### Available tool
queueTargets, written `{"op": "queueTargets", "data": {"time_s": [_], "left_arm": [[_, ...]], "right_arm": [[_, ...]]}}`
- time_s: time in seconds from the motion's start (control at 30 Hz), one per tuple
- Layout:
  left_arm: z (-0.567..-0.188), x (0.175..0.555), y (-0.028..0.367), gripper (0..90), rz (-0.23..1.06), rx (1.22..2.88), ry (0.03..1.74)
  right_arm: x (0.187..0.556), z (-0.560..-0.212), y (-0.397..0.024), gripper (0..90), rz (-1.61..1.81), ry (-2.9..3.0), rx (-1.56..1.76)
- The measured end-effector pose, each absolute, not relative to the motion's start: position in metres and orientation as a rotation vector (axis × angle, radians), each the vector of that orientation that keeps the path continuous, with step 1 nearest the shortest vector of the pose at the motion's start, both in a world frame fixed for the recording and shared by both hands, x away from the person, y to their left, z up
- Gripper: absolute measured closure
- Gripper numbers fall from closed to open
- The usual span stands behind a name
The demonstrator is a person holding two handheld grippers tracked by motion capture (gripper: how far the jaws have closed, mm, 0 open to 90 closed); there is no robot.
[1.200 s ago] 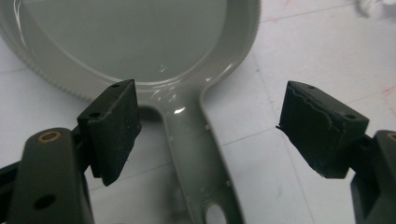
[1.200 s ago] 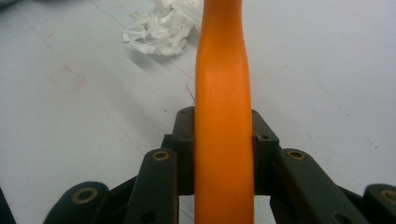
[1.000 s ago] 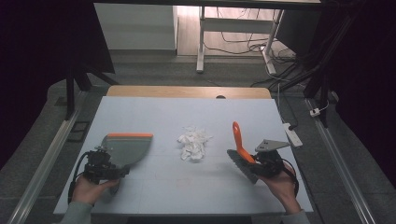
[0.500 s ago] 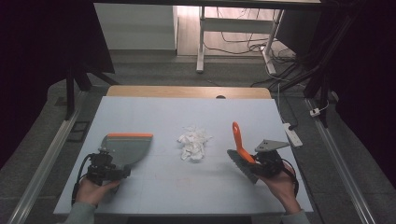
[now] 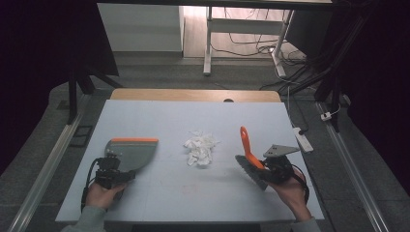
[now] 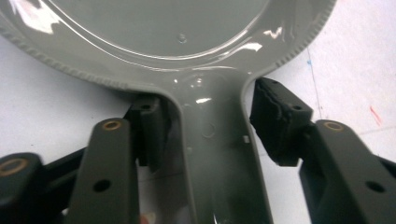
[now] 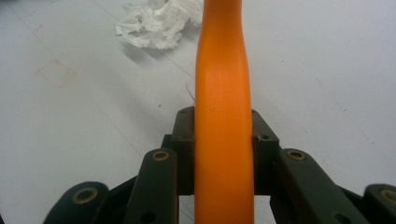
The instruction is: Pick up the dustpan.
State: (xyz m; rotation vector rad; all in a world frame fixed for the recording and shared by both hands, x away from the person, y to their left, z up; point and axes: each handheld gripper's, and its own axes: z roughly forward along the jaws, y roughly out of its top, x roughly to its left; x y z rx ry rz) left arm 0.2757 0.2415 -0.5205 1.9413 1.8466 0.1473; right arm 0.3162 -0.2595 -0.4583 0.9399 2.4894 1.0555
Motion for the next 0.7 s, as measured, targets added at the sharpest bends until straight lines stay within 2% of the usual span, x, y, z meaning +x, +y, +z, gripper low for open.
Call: {"op": "queueTargets", "data": {"time_s": [0.13, 0.7], "left_arm": [[-0.521, 0.275, 0.247, 60.7, 0.134, 1.888, 1.867], [-0.524, 0.270, 0.254, 61.5, 0.154, 1.838, 1.826]], "right_arm": [[0.316, -0.458, -0.260, 70.4, 1.055, 2.488, 0.941], [0.316, -0.458, -0.259, 70.3, 1.048, 2.485, 0.946]]}}
